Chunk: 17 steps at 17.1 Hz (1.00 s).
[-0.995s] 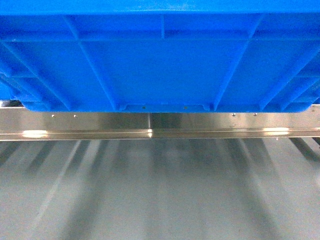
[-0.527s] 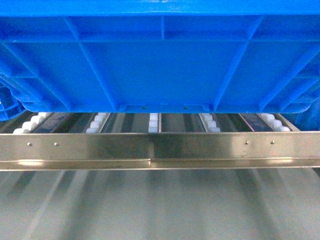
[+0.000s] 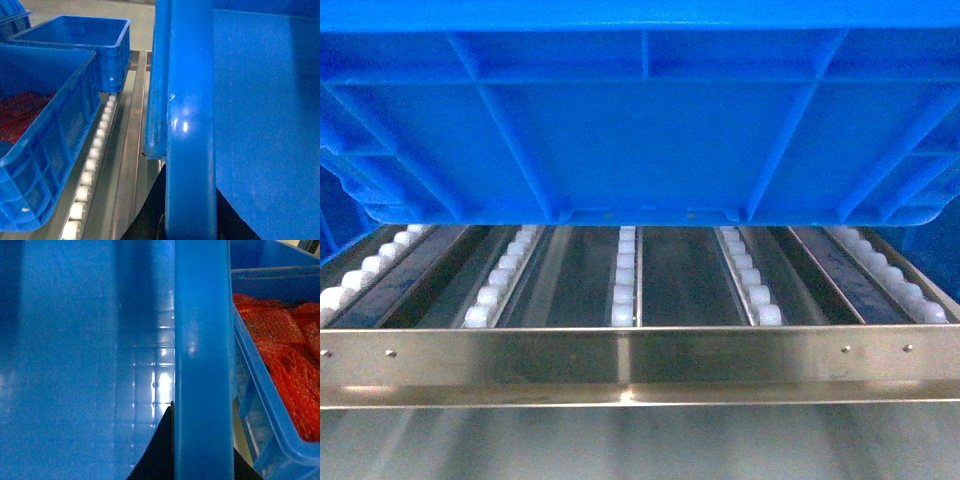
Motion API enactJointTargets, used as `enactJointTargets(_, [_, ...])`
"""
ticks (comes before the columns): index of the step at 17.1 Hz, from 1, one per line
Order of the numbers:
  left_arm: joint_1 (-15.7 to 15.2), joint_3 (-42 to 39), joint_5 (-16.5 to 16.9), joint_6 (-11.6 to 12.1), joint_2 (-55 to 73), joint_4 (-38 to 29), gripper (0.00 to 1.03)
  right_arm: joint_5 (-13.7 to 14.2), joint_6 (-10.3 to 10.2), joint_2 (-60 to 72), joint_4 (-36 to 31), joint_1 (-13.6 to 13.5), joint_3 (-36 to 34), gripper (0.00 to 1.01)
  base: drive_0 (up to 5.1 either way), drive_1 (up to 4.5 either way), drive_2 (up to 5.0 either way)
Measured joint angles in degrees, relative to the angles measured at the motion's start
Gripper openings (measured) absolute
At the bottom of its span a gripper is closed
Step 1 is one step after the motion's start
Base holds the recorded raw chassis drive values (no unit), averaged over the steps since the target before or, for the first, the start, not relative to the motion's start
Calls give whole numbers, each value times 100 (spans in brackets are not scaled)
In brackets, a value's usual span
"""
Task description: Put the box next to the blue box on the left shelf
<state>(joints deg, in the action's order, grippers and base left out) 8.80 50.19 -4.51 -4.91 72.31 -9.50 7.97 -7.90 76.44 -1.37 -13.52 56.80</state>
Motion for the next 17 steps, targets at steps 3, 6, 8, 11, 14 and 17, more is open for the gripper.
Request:
enactJointTargets(3, [0, 0, 0, 2, 0, 2, 6, 0, 0, 0, -9, 0, 0, 7, -5, 409, -418])
enactJointTargets(6, [0, 0, 0, 2, 0, 17, 6, 0, 0, 0, 4, 0, 0, 7, -7, 407, -420])
enactJointTargets(8, [0, 0, 2, 2, 0, -46, 6, 0, 2, 0, -46, 0, 0, 7, -3, 203, -210])
enactJointTargets(11, [0, 0, 0, 4, 17, 11, 6, -2, -2, 26, 2, 0, 0, 7, 0, 0, 0])
enactJointTargets(14, [0, 0, -2, 4, 17, 4, 6, -2, 0, 26, -11, 0, 0, 7, 0, 0, 0])
enactJointTargets(17, [0, 0, -2, 7, 17, 4, 6, -2, 0, 26, -9, 0, 0, 7, 0, 0, 0])
